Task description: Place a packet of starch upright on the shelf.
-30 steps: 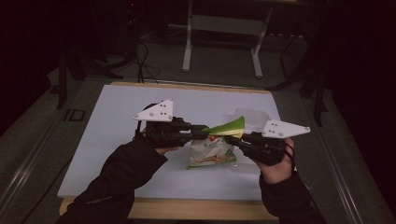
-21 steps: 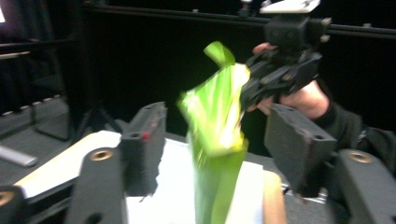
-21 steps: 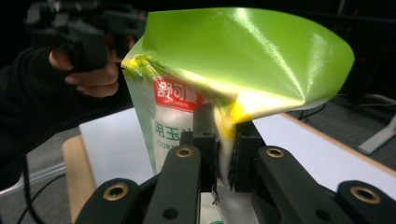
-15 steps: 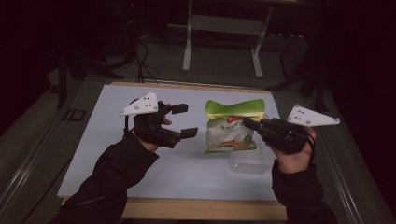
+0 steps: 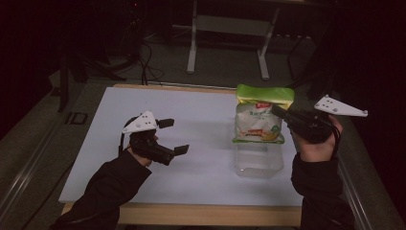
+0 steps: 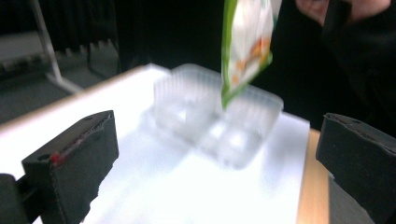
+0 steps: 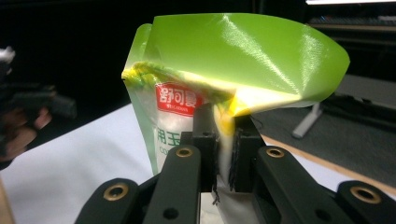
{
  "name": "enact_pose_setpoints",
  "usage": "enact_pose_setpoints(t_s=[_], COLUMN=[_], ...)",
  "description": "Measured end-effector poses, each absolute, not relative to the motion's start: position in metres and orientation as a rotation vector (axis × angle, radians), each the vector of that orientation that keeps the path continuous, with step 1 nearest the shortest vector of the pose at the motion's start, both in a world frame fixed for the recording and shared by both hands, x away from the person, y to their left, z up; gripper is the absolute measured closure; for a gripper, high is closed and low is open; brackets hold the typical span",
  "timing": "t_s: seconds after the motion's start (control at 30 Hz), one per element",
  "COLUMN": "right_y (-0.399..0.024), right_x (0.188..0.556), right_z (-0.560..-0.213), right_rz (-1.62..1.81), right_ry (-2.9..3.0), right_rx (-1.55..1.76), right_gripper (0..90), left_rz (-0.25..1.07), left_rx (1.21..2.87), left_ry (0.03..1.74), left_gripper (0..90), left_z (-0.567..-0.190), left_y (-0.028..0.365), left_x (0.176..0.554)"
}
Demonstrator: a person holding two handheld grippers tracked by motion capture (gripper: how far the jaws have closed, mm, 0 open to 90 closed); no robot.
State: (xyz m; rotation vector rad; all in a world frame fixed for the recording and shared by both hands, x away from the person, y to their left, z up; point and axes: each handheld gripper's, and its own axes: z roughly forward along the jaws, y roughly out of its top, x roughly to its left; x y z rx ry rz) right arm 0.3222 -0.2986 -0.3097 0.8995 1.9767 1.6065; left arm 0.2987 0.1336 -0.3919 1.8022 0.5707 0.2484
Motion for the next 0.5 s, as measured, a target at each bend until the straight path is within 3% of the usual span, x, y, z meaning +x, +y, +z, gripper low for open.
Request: enact_pose_setpoints(t_s=[0.5], right_y=[-0.313], right_x=[0.355], right_z=[-0.356], right_rz=[1.519], right_ry=[1.993], right_rx=[1.087], right_gripper=[84.2], left_rz=[0.311], left_rx=[1.788], left_ry=[0.574], left_gripper=[0.0], left_z=[-0.447], left_y=[0.148], left_x=[0.275])
